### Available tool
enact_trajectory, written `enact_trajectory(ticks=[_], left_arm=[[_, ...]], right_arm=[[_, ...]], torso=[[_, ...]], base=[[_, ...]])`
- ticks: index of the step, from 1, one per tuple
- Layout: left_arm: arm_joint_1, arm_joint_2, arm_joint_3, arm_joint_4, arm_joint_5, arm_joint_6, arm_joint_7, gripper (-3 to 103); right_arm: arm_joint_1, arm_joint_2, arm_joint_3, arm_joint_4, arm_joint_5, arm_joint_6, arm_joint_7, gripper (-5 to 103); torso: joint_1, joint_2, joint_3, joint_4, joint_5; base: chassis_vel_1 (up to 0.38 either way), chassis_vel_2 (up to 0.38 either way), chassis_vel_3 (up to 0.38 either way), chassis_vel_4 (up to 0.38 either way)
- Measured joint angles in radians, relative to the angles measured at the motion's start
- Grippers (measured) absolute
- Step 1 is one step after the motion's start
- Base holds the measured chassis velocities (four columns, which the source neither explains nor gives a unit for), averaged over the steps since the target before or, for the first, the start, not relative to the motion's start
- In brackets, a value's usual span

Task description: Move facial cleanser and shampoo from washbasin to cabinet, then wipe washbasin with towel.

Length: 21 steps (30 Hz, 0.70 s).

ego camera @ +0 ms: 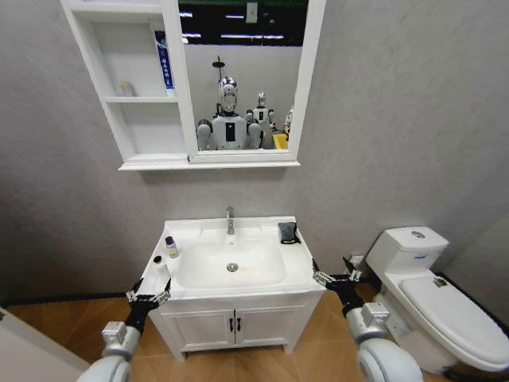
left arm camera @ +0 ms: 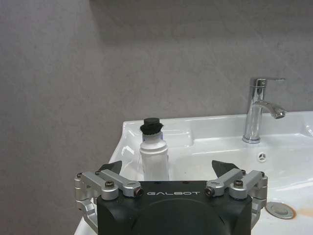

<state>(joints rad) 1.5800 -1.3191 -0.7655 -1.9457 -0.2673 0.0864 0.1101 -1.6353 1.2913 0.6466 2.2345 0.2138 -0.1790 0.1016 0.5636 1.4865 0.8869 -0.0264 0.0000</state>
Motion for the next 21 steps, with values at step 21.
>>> enact_trajectory(ticks=[21], left_arm=[[-0.224,0.058,0.094,0.201,-0.022,0.074,-0.123,93]], right_arm=[[0.041,-0.024,0.010,-0.050,0.022,0.020,0.016,100]], torso=[[0.000,0.000,0.000,0.0000,0.0000]], base=[[0.000,0.000,0.000,0.000]])
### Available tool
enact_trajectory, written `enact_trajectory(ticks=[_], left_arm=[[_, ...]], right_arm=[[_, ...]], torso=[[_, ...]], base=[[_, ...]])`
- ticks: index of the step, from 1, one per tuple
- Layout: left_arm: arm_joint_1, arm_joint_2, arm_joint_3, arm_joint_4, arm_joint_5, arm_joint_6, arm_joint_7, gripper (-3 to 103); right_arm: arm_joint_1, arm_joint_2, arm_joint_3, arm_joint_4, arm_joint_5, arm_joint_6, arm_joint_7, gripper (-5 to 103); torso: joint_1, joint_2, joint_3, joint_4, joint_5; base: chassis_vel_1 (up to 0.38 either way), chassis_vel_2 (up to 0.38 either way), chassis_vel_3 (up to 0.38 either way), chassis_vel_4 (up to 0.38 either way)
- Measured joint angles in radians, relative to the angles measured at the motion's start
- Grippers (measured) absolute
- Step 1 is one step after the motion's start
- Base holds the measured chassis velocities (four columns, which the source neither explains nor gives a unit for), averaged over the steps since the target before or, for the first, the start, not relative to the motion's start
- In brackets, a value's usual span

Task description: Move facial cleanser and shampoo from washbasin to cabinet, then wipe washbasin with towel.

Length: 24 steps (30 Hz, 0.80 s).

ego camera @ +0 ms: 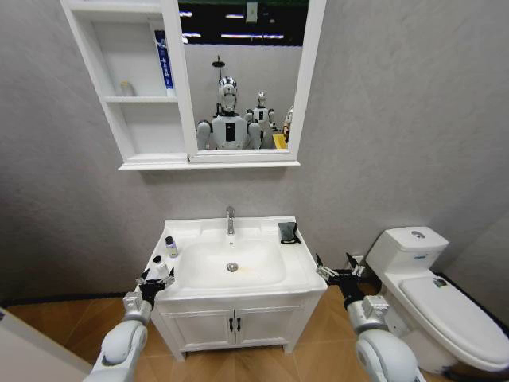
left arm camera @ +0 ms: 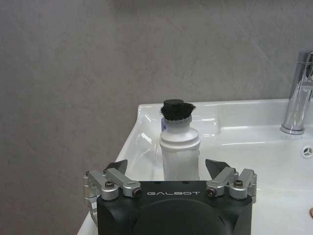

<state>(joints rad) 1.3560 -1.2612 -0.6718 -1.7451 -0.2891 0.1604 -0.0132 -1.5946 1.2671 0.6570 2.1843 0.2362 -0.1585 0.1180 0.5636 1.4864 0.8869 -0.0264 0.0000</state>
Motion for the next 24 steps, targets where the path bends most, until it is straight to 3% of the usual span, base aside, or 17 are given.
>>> enact_trajectory(ticks=[3,7,10,12,14,17,21,24], left_arm=[[-0.005,0.003,-0.003,-0.001,-0.006,0.003,0.000,76],[0.001,0.007,-0.012,-0.010,-0.010,0.004,0.000,66],[0.016,0.010,-0.035,-0.020,-0.012,0.006,0.003,49],[0.018,0.010,-0.039,-0.020,-0.012,0.006,0.006,49],[0.026,0.012,-0.049,-0.036,-0.016,0.006,0.012,39],[0.037,0.022,-0.051,-0.076,-0.028,0.010,0.013,32],[0.045,0.044,-0.052,-0.132,-0.046,0.022,0.011,32],[0.043,0.101,-0.057,-0.235,-0.109,0.067,-0.024,32]], right_arm=[[-0.009,0.001,-0.001,0.000,-0.002,0.000,0.002,100],[-0.012,0.002,-0.006,0.002,-0.004,-0.002,0.004,100],[-0.011,0.000,-0.011,0.005,-0.006,-0.008,0.005,100],[-0.011,0.000,-0.012,0.006,-0.006,-0.010,0.005,100],[-0.013,-0.002,-0.013,0.008,-0.008,-0.011,0.006,100],[-0.016,-0.002,-0.014,0.010,-0.012,-0.012,0.007,100],[-0.020,0.002,-0.019,0.010,-0.020,-0.012,0.007,100],[-0.024,0.009,-0.029,0.013,-0.033,-0.012,0.008,100]], torso=[[0.000,0.000,0.000,0.0000,0.0000],[0.000,0.000,0.000,-0.0001,0.0000],[0.000,0.000,0.000,0.0001,0.0000],[0.000,0.000,0.000,0.0000,-0.0001],[0.000,0.000,0.000,-0.0001,-0.0002],[0.000,0.000,0.000,0.0001,-0.0002],[0.000,0.000,0.000,0.0000,0.0001],[0.000,0.000,0.000,0.0002,0.0000]], base=[[0.000,0.000,0.000,0.000],[0.000,0.000,0.000,0.000],[0.000,0.000,0.000,0.000],[0.000,0.000,0.000,0.000],[0.000,0.000,0.000,0.000],[0.000,0.000,0.000,0.000],[0.000,0.000,0.000,0.000],[0.000,0.000,0.000,0.000]])
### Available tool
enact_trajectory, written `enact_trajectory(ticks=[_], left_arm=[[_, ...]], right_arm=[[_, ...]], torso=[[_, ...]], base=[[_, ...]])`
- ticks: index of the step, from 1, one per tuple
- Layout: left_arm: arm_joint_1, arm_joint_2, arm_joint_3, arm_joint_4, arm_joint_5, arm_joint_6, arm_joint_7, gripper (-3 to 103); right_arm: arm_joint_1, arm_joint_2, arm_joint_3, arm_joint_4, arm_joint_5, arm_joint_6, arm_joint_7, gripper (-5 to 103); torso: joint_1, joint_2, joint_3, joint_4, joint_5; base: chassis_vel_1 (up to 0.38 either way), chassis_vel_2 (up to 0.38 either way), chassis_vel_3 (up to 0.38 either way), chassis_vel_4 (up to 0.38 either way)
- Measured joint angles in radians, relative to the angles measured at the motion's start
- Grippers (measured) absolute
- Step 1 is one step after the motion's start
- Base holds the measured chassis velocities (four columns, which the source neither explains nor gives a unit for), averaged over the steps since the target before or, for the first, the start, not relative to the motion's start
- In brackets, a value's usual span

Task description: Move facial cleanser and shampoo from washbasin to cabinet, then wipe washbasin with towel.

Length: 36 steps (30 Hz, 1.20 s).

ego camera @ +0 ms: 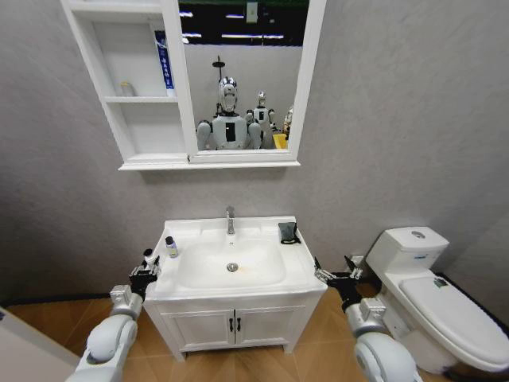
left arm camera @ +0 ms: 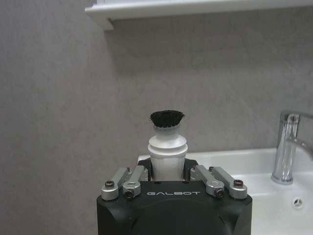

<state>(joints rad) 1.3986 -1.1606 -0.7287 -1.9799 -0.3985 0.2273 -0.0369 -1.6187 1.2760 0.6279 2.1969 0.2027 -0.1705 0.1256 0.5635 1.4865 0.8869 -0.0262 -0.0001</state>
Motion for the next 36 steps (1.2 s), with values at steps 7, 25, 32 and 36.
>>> enact_trajectory(ticks=[7,25,32,36], left_arm=[[-0.114,0.154,-0.017,-0.152,-0.209,0.165,-0.149,32],[-1.004,0.563,0.404,0.139,-0.689,0.422,-0.358,32],[-1.301,0.511,0.650,0.371,-0.669,0.411,-0.322,32],[-1.407,0.451,0.722,0.482,-0.626,0.397,-0.302,32]], right_arm=[[-0.008,0.007,-0.007,0.001,-0.016,0.001,-0.001,100],[-0.048,0.042,-0.013,0.013,-0.053,0.013,0.000,100],[-0.062,0.046,-0.009,0.013,-0.057,0.015,0.002,100],[-0.063,0.044,-0.004,0.010,-0.056,0.018,0.002,100]], torso=[[0.000,0.000,0.000,0.0001,-0.0003],[0.000,0.000,0.000,-0.0001,-0.0003],[0.000,0.000,0.000,-0.0002,0.0000],[0.000,0.000,0.000,-0.0001,-0.0001]], base=[[0.000,0.000,0.000,0.000],[0.000,0.000,0.000,0.000],[0.000,0.000,0.000,0.000],[0.000,0.000,0.000,0.000]])
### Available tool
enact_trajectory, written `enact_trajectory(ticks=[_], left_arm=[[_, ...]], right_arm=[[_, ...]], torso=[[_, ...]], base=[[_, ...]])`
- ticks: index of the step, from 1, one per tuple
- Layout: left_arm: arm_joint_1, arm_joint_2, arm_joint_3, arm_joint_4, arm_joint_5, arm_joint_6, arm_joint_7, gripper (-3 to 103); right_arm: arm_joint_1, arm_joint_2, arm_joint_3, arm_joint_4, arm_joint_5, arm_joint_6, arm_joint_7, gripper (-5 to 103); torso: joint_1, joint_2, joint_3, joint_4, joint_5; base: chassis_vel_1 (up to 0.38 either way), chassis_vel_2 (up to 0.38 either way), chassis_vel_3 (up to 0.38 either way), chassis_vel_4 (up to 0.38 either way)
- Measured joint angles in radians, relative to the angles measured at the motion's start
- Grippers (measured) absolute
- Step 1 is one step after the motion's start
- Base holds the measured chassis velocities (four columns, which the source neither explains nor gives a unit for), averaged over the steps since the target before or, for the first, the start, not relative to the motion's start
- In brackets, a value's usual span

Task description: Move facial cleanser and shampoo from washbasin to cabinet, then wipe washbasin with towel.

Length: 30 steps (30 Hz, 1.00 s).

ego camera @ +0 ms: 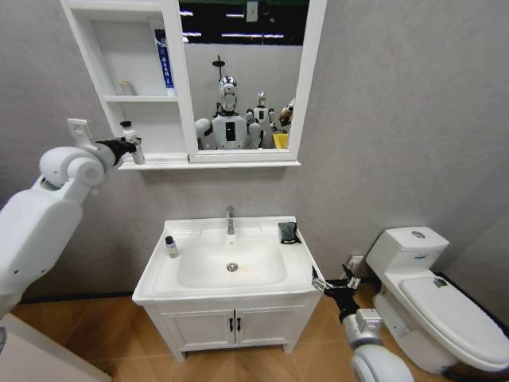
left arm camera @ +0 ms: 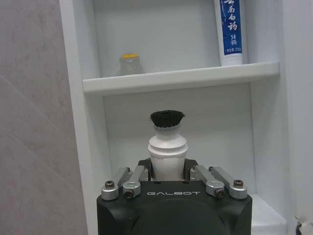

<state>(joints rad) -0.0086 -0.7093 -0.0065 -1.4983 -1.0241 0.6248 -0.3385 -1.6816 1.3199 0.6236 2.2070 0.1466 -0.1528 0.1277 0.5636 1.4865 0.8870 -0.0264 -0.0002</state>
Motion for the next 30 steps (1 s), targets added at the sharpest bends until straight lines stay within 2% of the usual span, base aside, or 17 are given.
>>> enact_trajectory(ticks=[5,10,17,30], left_arm=[[-0.092,-0.076,0.051,0.128,0.061,-0.021,0.021,32],[-0.119,-0.131,0.063,0.224,0.128,-0.047,0.036,32],[-0.107,-0.138,0.056,0.283,0.164,-0.070,0.040,32],[-0.090,-0.178,0.037,0.300,0.187,-0.097,0.025,32]], right_arm=[[0.000,0.000,0.002,-0.009,0.001,0.009,0.000,100],[-0.003,0.001,0.002,-0.021,0.002,0.021,-0.002,100],[0.009,-0.014,0.007,-0.028,0.019,0.023,-0.003,100],[0.020,-0.016,0.001,-0.050,0.021,0.037,-0.018,100]], torso=[[0.000,0.000,0.000,0.0000,0.0003],[0.000,0.000,0.000,-0.0004,0.0003],[0.000,0.000,0.000,0.0002,0.0000],[0.000,0.000,0.000,0.0000,0.0002]], base=[[0.000,0.000,0.000,0.000],[0.000,0.000,0.000,0.000],[0.000,0.000,0.000,0.000],[0.000,0.000,0.000,0.000]])
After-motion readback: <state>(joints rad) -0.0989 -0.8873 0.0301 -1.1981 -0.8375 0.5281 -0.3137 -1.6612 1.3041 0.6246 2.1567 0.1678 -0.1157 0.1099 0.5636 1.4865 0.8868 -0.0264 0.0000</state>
